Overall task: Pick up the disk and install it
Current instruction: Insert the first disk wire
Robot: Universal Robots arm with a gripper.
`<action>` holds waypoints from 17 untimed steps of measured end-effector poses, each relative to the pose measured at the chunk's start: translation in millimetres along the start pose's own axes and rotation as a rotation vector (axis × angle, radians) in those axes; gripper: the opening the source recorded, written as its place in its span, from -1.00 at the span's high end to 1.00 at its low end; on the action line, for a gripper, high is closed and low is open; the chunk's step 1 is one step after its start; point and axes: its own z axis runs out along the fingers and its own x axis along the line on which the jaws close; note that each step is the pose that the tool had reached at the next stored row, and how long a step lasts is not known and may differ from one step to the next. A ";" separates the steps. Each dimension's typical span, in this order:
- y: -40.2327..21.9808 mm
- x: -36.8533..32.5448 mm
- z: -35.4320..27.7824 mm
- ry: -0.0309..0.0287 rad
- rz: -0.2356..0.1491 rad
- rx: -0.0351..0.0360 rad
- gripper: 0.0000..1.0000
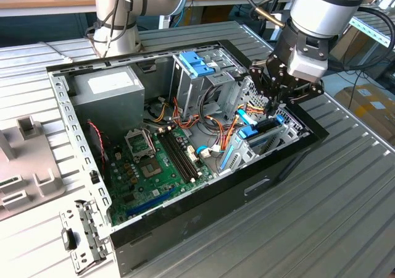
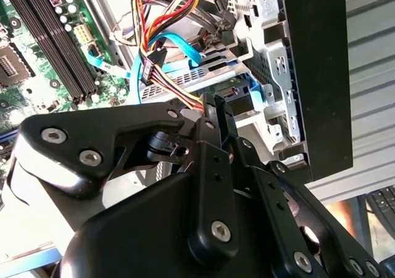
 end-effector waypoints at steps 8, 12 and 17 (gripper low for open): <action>-0.1 0.0 0.2 0.0018 0.024 -0.0014 0.65; -0.1 0.0 0.2 0.0029 0.034 -0.0022 0.65; -0.1 0.1 0.2 0.0037 0.045 -0.0028 0.65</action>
